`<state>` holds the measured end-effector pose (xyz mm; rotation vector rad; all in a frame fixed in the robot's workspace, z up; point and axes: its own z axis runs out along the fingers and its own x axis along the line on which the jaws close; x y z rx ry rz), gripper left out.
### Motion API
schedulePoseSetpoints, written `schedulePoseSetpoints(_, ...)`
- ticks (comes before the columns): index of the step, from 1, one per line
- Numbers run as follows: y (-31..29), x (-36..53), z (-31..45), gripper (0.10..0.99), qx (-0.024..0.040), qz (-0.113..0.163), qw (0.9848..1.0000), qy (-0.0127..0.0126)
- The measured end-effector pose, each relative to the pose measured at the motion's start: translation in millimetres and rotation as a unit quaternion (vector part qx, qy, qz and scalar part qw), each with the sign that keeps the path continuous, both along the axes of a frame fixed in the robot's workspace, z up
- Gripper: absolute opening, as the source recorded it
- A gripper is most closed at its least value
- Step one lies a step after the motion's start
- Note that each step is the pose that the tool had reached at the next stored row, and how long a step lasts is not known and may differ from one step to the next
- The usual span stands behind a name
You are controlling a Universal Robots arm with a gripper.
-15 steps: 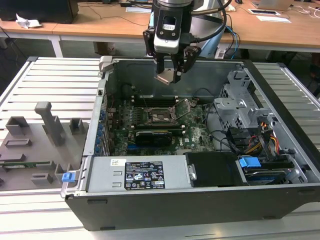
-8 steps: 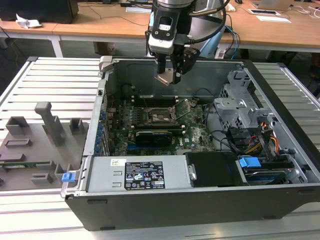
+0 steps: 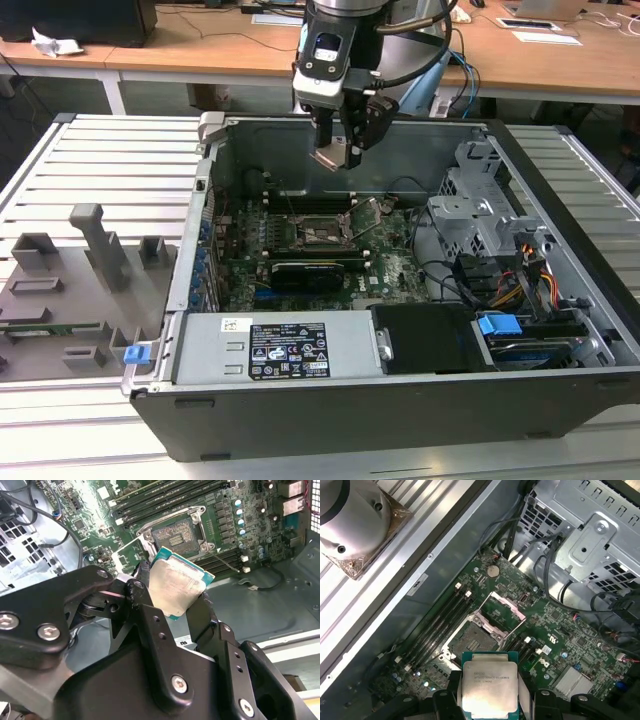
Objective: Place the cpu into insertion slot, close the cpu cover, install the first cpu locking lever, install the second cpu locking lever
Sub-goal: 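Place the cpu into insertion slot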
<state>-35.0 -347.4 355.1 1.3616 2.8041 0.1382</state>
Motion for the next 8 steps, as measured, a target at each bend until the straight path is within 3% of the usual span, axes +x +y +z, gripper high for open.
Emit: schedulePoseSetpoints(8,0.0,0.0,-0.1,0.537,0.0000,-0.010,0.9999,0.0000)
